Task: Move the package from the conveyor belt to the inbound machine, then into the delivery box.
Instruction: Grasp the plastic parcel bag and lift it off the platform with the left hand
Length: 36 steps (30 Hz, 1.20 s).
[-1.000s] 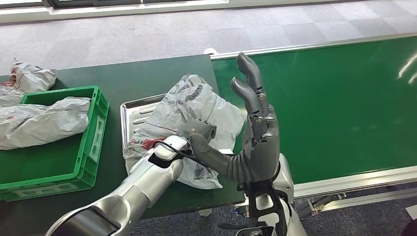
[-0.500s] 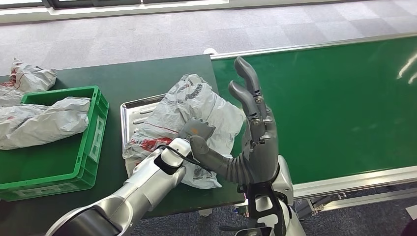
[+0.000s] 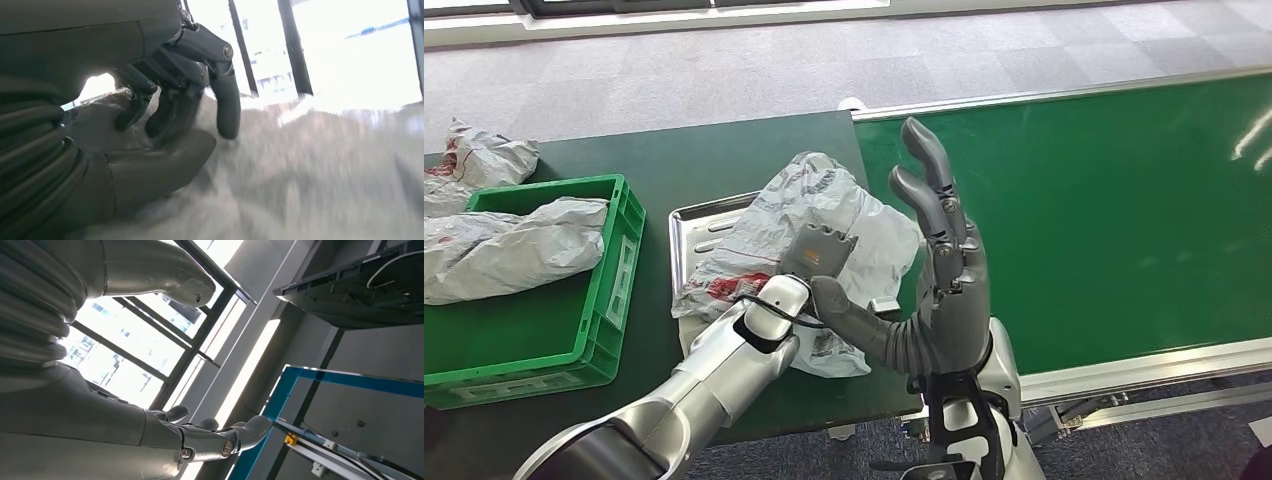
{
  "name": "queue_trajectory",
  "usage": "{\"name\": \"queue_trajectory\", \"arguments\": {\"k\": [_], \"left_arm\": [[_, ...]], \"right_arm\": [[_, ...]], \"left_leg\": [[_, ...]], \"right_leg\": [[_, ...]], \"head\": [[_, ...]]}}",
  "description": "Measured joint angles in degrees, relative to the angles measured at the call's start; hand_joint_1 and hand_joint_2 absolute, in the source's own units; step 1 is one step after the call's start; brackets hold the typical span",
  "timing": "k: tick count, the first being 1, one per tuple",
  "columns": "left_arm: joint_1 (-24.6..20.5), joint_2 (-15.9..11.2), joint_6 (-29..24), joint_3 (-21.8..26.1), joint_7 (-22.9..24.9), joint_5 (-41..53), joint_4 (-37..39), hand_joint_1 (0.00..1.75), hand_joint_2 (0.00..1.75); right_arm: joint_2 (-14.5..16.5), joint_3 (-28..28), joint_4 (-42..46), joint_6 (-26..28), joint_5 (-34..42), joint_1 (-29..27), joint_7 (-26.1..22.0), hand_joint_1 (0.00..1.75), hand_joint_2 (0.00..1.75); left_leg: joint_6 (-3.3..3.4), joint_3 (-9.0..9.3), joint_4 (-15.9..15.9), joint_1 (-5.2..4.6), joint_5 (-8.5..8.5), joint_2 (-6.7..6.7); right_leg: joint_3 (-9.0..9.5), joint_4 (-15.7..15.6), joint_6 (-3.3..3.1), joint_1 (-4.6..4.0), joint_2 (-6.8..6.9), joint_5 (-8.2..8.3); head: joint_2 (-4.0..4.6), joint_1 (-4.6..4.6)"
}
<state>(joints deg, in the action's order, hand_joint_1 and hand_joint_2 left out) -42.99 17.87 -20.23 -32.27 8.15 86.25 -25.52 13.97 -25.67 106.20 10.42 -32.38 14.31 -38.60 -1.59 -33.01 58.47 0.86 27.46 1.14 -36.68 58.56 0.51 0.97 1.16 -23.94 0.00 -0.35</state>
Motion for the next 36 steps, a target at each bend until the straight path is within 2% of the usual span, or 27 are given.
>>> {"name": "queue_trajectory", "arguments": {"k": [2, 4, 9, 14, 18, 25, 36], "left_arm": [[0.12, -0.28, -2.43, 1.21, 0.72, 0.2, -1.71, 0.0, 1.75], [0.25, -0.51, -2.61, 2.89, 0.63, 0.3, -3.33, 0.0, 1.75], [0.87, -0.62, 2.11, 6.78, -3.14, 0.31, -5.61, 0.0, 1.75], [1.74, -0.29, 3.64, 8.96, -4.69, 0.3, -6.69, 0.0, 1.75], [1.94, -0.16, 4.86, 9.67, -4.47, 0.31, -7.06, 0.0, 1.75], [1.88, -0.16, 11.51, 9.75, -1.05, 0.39, -6.33, 0.0, 1.75], [-0.06, -0.16, 16.77, 9.81, -3.03, 0.41, -3.45, 0.0, 1.75]], "right_arm": [[0.0, 0.05, 0.15, 0.05, -0.15, -0.21, 0.33, 0.0, 1.75], [0.0, 0.09, 0.26, 0.07, -0.32, -0.28, 0.62, 0.0, 1.75], [0.0, 0.22, 0.24, -0.15, -0.41, -0.27, 0.84, 0.0, 1.75], [0.0, 0.41, 0.18, -0.22, -0.44, -0.22, 0.85, 0.0, 1.75], [0.0, 0.42, 0.12, -0.25, -0.62, -0.19, 0.85, 0.0, 1.75], [0.0, 0.42, -0.37, 0.15, -0.69, -0.15, 0.85, 0.0, 1.75], [0.0, 0.42, -1.21, 0.08, -0.46, 0.28, 0.63, 0.0, 1.75]], "left_leg": [[0.0, 0.0, 0.0, 0.0, 0.0, 0.0], [0.0, 0.0, 0.0, 0.0, 0.0, 0.0], [0.0, 0.0, 0.0, 0.0, 0.0, -0.01], [0.0, -0.01, 0.0, 0.0, 0.0, -0.01], [0.0, -0.02, 0.0, 0.0, 0.0, -0.02], [0.0, -0.02, 0.0, 0.0, 0.0, -0.01], [0.0, 0.07, -0.01, 0.0, 0.02, -0.01]], "right_leg": [[0.0, 0.0, 0.0, 0.0, 0.0, 0.0], [0.0, 0.0, 0.0, 0.0, 0.0, 0.0], [0.0, 0.0, 0.0, 0.0, 0.01, 0.0], [0.0, 0.0, 0.0, 0.0, 0.01, 0.0], [0.0, 0.0, 0.0, 0.0, 0.01, 0.0], [0.0, 0.0, 0.0, 0.0, 0.01, 0.0], [0.13, 0.0, 0.0, 0.0, 0.01, -0.02]], "head": [[0.0, 0.0], [0.0, 0.0], [0.0, 0.01], [0.0, 0.01], [0.0, 0.01], [0.0, 0.01], [0.0, 0.0]]}}
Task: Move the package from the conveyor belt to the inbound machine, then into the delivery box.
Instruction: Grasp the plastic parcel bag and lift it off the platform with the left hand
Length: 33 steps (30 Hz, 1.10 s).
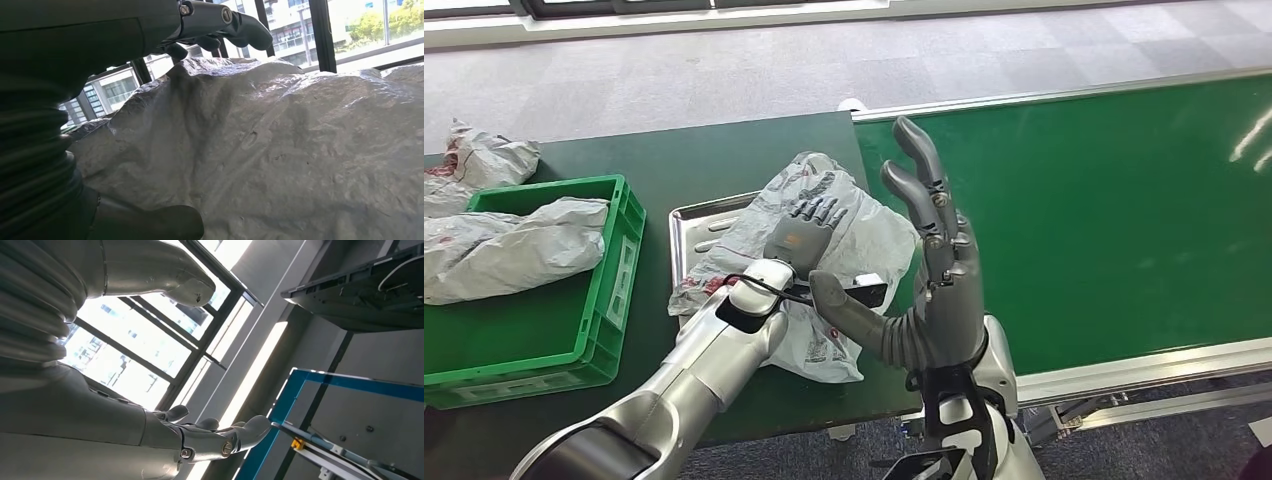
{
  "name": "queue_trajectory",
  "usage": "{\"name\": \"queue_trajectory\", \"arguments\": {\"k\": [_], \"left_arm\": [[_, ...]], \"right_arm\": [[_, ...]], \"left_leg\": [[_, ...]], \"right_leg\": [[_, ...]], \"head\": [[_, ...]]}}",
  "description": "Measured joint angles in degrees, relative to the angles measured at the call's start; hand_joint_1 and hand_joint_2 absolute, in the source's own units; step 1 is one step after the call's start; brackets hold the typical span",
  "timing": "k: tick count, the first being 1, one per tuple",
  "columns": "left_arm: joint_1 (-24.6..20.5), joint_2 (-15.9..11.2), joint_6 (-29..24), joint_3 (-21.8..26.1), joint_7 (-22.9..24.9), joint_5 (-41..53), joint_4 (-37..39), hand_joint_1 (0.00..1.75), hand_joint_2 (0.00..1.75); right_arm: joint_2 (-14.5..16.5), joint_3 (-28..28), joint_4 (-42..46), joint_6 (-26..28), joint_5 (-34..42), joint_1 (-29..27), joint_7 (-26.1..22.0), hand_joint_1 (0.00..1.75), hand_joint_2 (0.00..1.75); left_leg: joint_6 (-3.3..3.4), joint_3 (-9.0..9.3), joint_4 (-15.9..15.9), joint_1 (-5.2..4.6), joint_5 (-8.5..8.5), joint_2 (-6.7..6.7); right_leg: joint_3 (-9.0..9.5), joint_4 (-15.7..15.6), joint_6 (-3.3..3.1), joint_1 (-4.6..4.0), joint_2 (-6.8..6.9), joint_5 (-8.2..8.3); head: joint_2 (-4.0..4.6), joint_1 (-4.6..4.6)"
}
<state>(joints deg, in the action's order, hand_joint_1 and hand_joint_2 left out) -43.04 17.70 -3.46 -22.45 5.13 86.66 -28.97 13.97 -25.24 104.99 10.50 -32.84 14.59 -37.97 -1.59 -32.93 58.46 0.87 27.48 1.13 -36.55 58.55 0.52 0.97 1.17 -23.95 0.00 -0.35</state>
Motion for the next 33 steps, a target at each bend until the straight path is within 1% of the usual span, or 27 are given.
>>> {"name": "queue_trajectory", "arguments": {"k": [4, 14, 23, 28, 33], "left_arm": [[-0.47, 0.01, -0.87, 0.65, -0.43, 0.0, 1.26, 1.75, 1.75], [-0.01, -0.02, -2.8, 2.42, -1.58, -0.14, 2.1, 1.75, 1.75], [0.07, -0.02, -3.8, 2.73, -2.26, -0.21, 2.28, 1.75, 1.75], [0.15, -0.01, -5.84, 3.45, -2.52, -0.4, 2.26, 1.75, 1.75], [0.17, 0.0, -6.0, 3.93, -2.56, -0.42, 2.24, 1.75, 1.75]], "right_arm": [[0.0, 0.0, -0.1, -0.09, -0.26, 0.09, 0.06, 0.0, 1.75], [0.0, 0.0, -0.1, -0.03, -1.16, 0.02, 0.24, 0.0, 1.75], [0.0, 0.02, -0.1, 0.41, -1.44, -0.04, 0.25, 0.0, 1.75], [0.0, 0.02, -0.1, 0.52, -1.54, -0.31, 0.41, 0.0, 1.75], [0.0, 0.02, -0.1, 0.54, -1.58, -0.46, 0.42, 0.0, 1.75]], "left_leg": [[0.0, 0.06, 0.0, 0.0, 0.0, 0.01], [0.0, 0.05, 0.0, 0.0, -0.03, 0.0], [0.0, -0.05, 0.0, 0.0, -0.01, 0.0], [0.0, -0.06, 0.0, 0.0, -0.01, 0.0], [0.0, -0.06, 0.0, 0.0, -0.01, 0.0]], "right_leg": [[0.04, 0.0, 0.0, 0.0, 0.0, 0.0], [0.01, 0.0, 0.0, 0.0, 0.0, 0.02], [-0.09, 0.0, 0.0, 0.0, 0.0, 0.0], [-0.11, 0.0, 0.0, 0.0, 0.0, 0.0], [-0.11, 0.0, 0.0, 0.0, 0.0, 0.01]], "head": [[0.0, 0.0], [0.0, 0.01], [0.0, 0.01], [0.0, 0.01], [0.0, 0.0]]}}
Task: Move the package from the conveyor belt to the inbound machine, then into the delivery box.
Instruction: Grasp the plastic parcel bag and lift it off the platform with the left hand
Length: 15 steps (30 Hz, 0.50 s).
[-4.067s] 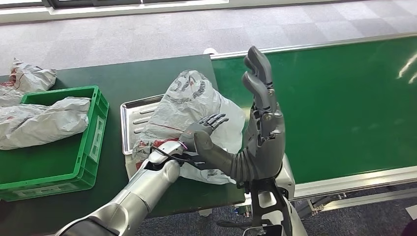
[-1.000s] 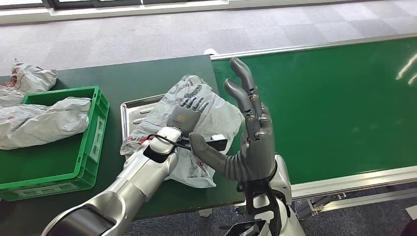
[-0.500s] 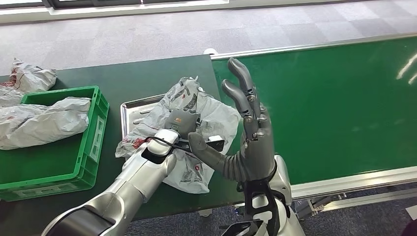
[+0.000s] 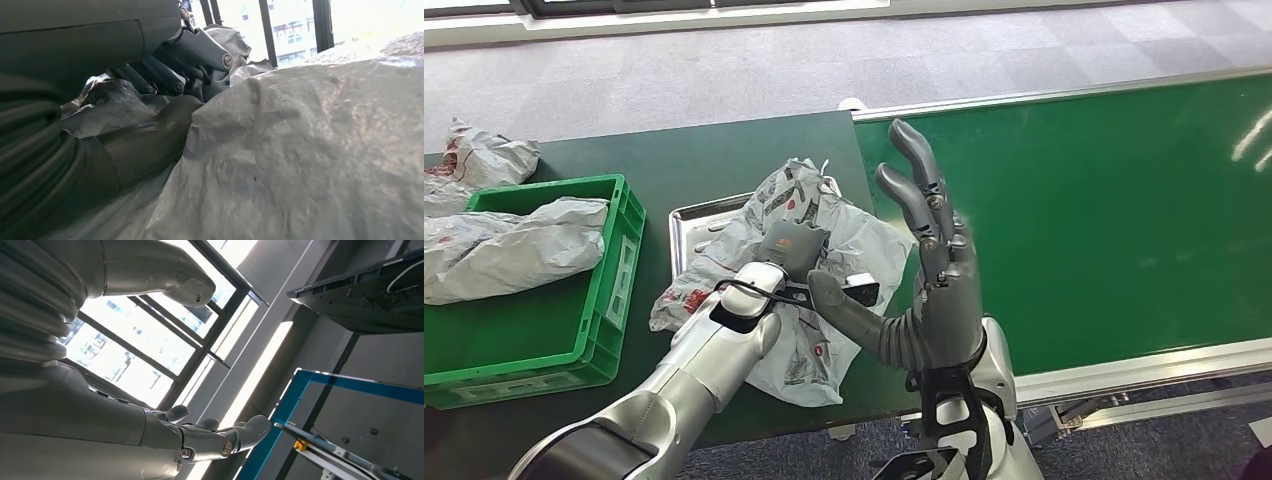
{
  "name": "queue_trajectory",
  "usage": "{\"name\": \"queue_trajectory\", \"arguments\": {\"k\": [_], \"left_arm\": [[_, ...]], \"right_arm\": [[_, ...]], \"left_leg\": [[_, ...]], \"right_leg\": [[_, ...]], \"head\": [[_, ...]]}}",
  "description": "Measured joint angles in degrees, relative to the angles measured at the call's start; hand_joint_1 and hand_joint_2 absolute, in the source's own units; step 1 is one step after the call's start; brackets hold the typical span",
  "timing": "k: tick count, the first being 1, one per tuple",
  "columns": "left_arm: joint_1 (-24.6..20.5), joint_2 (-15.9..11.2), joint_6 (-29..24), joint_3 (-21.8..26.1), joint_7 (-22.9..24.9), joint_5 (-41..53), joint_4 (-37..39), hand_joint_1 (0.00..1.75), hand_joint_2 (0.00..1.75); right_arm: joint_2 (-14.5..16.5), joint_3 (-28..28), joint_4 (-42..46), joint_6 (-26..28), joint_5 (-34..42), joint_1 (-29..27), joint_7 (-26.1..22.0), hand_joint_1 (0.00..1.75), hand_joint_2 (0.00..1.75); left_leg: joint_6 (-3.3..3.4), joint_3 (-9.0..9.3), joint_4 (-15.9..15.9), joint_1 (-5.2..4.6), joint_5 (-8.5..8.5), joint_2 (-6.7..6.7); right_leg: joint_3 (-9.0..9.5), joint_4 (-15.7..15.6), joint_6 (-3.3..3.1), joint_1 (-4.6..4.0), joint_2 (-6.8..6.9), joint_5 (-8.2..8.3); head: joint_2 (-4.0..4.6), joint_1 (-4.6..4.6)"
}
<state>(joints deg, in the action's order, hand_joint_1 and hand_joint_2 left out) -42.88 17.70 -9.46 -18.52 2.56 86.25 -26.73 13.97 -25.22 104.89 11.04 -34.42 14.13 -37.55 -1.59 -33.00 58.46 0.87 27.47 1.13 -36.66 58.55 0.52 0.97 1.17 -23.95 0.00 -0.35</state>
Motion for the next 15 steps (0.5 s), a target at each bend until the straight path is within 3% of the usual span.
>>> {"name": "queue_trajectory", "arguments": {"k": [15], "left_arm": [[0.12, 0.0, -1.14, 0.17, -0.2, -0.21, -0.15, 1.75, 1.75]], "right_arm": [[0.0, 0.02, 0.0, 0.02, -0.02, -0.11, 0.03, 0.0, 1.75]], "left_leg": [[0.0, -0.01, 0.0, 0.0, 0.0, 0.0]], "right_leg": [[-0.01, 0.0, 0.0, 0.0, 0.0, 0.0]], "head": [[0.0, 0.01]]}}
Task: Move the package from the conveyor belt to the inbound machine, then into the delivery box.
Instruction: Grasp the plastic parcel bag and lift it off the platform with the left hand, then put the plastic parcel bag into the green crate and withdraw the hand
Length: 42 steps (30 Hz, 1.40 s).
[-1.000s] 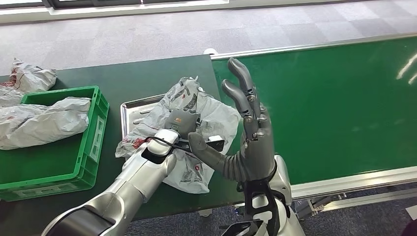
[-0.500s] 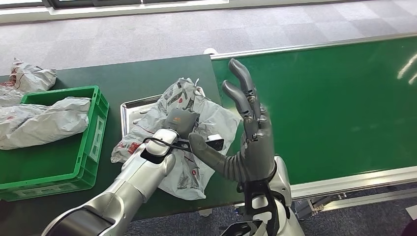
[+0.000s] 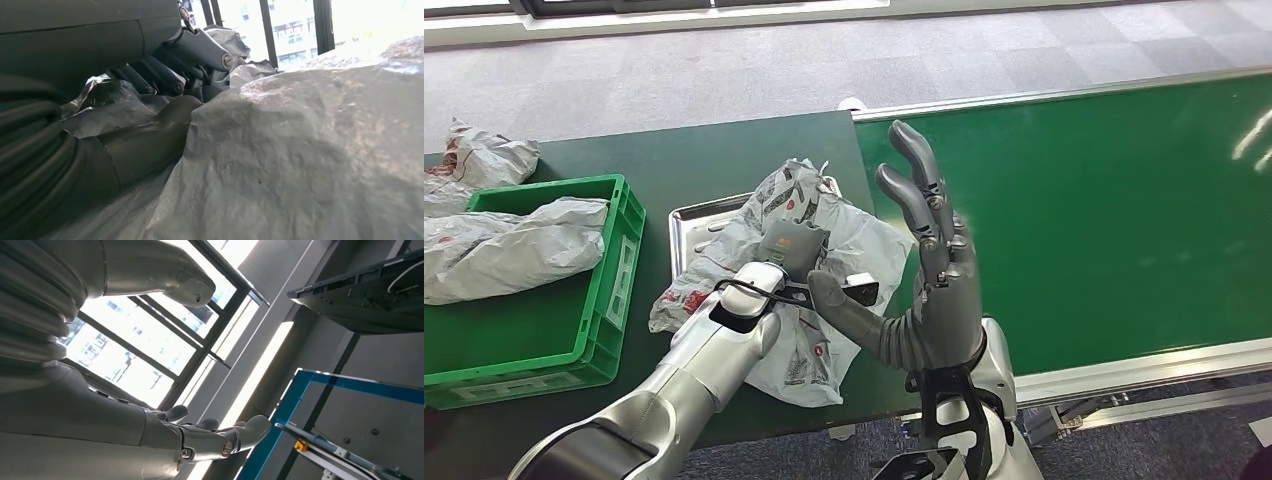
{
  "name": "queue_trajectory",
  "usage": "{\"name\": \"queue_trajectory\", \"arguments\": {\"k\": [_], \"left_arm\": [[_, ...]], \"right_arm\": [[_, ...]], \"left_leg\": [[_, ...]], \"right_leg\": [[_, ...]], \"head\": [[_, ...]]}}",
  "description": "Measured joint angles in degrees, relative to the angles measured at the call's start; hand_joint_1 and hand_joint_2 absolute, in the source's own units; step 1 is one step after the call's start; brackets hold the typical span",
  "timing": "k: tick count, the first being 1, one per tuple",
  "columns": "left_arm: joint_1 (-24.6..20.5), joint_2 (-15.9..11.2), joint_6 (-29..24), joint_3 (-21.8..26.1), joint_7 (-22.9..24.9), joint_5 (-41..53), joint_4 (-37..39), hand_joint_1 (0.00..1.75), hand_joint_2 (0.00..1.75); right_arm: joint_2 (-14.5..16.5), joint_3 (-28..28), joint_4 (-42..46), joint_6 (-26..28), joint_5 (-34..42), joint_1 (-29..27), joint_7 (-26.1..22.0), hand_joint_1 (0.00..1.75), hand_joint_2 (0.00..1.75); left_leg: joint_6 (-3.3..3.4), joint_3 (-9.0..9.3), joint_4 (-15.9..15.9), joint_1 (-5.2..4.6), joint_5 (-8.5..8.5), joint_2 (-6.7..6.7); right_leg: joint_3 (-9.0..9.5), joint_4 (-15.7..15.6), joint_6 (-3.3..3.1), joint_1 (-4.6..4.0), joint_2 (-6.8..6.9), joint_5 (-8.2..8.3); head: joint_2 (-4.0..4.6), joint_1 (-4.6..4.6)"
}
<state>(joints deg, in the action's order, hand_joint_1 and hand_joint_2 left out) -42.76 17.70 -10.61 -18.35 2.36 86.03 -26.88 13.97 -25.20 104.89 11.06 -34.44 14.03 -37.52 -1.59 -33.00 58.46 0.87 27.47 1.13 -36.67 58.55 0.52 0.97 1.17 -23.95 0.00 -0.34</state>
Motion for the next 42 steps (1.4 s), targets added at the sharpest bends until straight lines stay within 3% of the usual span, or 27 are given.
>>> {"name": "queue_trajectory", "arguments": {"k": [3, 7, 10, 16, 24, 27, 29, 33, 35, 38, 42], "left_arm": [[0.38, 0.0, -3.58, 0.68, -0.94, -1.27, -0.77, 1.75, 1.75], [1.86, -0.17, -16.42, 3.8, -5.45, -9.91, -5.48, 1.75, 1.75], [3.23, -1.15, -22.38, 6.88, -7.57, -16.29, -13.13, 1.75, 1.75], [5.5, -4.32, -27.55, 12.61, -8.82, -19.24, -27.97, 1.75, 1.75], [6.43, -10.3, -28.86, 21.98, -0.43, -4.64, -36.69, 1.75, 1.75], [6.45, -12.51, -28.88, 26.74, 0.12, -3.1, -36.79, 1.75, 1.75], [6.53, -14.4, -28.89, 29.85, 2.89, -0.95, -36.61, 1.75, 1.75], [5.08, -21.64, -28.87, 30.5, 19.3, 0.63, -29.74, 1.75, 1.75], [3.62, -25.5, -28.86, 29.94, 23.55, 0.64, -23.02, 1.75, 1.75], [2.65, -29.27, -28.87, 29.91, 24.56, 0.65, -15.1, 1.75, 1.75], [2.32, -31.74, -29.11, 29.91, 24.75, 0.65, -8.99, 1.75, 1.75]], "right_arm": [[0.0, 0.0, 0.01, 0.14, -0.08, -0.05, 0.22, 0.0, 1.75], [-0.01, 0.04, 0.17, 1.11, -0.5, -0.48, 0.74, 0.0, 1.75], [-0.11, 0.04, 0.25, 2.48, -0.75, -0.91, 0.98, 0.0, 1.75], [-0.57, 0.04, 0.21, 4.55, -0.44, -1.13, 0.99, 0.0, 1.75], [-1.34, 0.22, -2.0, 5.36, 0.38, -0.62, 1.69, 0.0, 1.75], [-1.6, 0.6, -3.47, 6.26, 0.35, -0.28, 1.64, 0.0, 1.75], [-1.75, 0.83, -3.87, 6.51, 0.33, -0.29, 1.65, 0.0, 1.75], [-2.07, 1.22, -4.11, 6.33, 0.2, -0.91, 1.78, 0.0, 1.75], [-2.28, 1.37, -4.11, 5.89, 0.12, -1.45, 1.76, 0.0, 1.75], [-2.51, 1.46, -4.11, 5.26, -0.11, -2.01, 1.76, 0.0, 1.75], [-2.66, 1.46, -4.11, 5.08, -0.18, -2.29, 1.76, 0.0, 1.75]], "left_leg": [[0.0, 0.0, 0.0, 0.0, 0.0, 0.0], [0.0, -0.03, 0.0, 0.0, 0.0, 0.02], [-0.01, -0.03, -0.01, 0.01, 0.0, 0.03], [-0.02, -0.05, -0.02, 0.06, -0.01, 0.02], [-0.04, -0.01, -0.04, 0.07, -0.03, 0.06], [-0.09, -0.02, -0.04, 0.1, -0.06, 0.05], [-0.1, -0.02, -0.05, 0.13, -0.07, 0.05], [-0.15, 0.04, -0.05, 0.16, -0.05, 0.23], [-0.18, 0.04, -0.06, 0.18, -0.07, 0.25], [-0.2, 0.03, -0.07, 0.18, -0.08, 0.25], [-0.2, 0.02, -0.06, 0.17, -0.07, 0.26]], "right_leg": [[-0.01, 0.0, 0.0, 0.0, 0.0, 0.0], [-0.03, 0.01, 0.0, -0.01, -0.02, 0.0], [-0.04, 0.02, -0.01, -0.01, -0.03, 0.0], [-0.05, 0.03, -0.03, -0.06, -0.02, -0.02], [-0.04, 0.04, -0.04, -0.06, -0.07, -0.01], [-0.04, 0.05, -0.05, -0.1, -0.06, -0.01], [-0.05, 0.05, -0.07, -0.13, -0.07, -0.02], [-0.15, 0.05, -0.11, -0.16, -0.26, -0.03], [-0.16, 0.06, -0.12, -0.18, -0.28, -0.02], [-0.16, 0.06, -0.14, -0.19, -0.28, -0.03], [-0.17, 0.06, -0.14, -0.17, -0.3, -0.03]], "head": [[0.0, 0.0], [0.0, 0.0], [0.0, -0.01], [0.0, 0.0], [0.0, -0.01], [0.0, -0.01], [0.0, 0.0], [0.0, -0.01], [0.0, -0.02], [0.0, -0.02], [0.0, -0.01]]}}
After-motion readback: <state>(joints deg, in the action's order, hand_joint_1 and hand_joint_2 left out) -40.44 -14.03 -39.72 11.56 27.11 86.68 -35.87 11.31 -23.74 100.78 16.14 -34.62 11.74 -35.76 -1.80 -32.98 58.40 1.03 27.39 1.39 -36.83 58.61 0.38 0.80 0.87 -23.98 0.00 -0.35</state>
